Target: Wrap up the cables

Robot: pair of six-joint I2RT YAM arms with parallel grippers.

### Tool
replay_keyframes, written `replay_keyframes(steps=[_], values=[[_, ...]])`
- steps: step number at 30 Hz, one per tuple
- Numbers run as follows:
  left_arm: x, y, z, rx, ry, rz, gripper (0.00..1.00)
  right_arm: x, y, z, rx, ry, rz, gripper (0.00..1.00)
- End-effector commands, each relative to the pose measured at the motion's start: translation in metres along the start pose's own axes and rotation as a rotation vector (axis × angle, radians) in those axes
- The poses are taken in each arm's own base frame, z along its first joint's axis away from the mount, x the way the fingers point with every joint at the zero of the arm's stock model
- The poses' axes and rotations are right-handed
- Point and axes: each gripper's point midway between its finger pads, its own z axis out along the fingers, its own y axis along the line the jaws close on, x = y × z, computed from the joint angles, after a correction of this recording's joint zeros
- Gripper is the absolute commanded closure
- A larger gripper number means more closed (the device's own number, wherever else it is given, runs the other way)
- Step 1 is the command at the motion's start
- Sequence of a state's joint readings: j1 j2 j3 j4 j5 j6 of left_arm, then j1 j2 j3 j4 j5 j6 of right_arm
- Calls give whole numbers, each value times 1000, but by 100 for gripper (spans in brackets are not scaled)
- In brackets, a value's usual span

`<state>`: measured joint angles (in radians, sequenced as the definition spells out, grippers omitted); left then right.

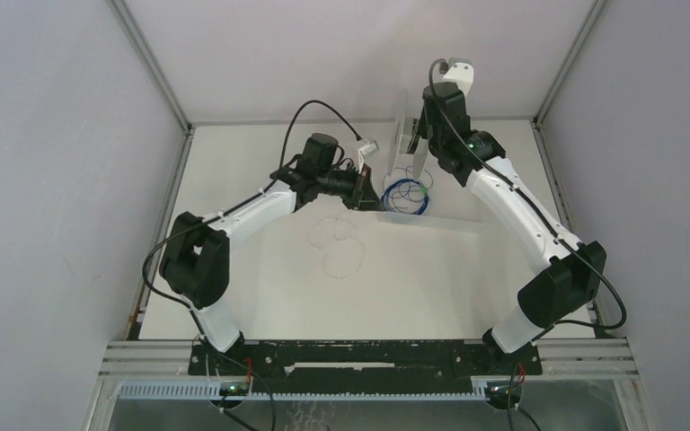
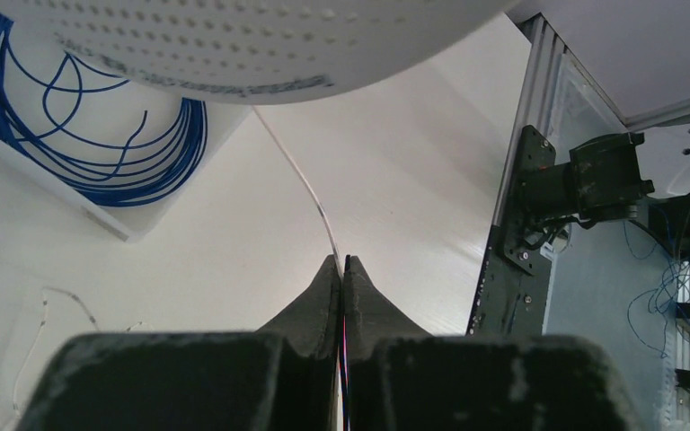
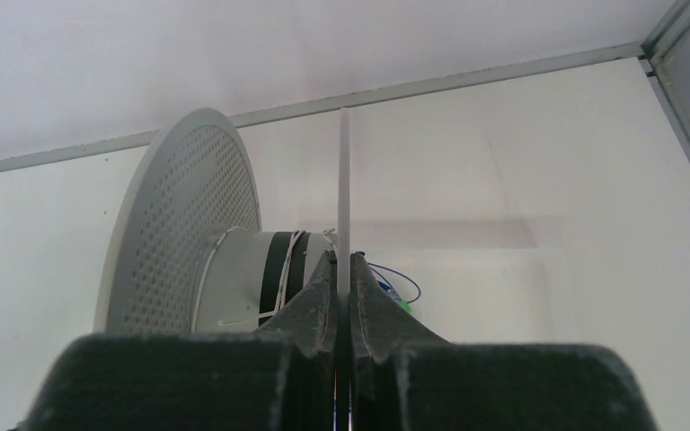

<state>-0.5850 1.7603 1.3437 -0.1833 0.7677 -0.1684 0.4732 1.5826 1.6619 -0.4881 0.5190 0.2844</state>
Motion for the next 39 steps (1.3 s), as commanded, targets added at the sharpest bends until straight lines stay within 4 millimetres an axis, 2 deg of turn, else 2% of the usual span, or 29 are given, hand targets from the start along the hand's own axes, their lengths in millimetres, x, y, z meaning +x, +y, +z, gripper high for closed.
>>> replay_keyframes(steps=[1,4,10,16,24,29,39], values=[[-38,-41,-17,79,-64,76,96,-31,4,3,13,-142,32,100],[-49,-52,-23,93,-81,85,96,-22,5,6,18,-144,-1,100],[-60,-67,-27,156,-67,46,93,-9,8,10,11,-140,-38,100],[-63,-80,-30,215,-58,27,87,-3,8,9,3,-143,-59,100],[-71,-102,-38,309,-63,3,88,2,8,8,-1,-143,-79,100],[-75,-105,-42,325,-69,-1,91,5,10,7,-14,-145,-105,100],[-96,-114,-60,371,-116,-20,92,11,12,7,-10,-159,-152,100]])
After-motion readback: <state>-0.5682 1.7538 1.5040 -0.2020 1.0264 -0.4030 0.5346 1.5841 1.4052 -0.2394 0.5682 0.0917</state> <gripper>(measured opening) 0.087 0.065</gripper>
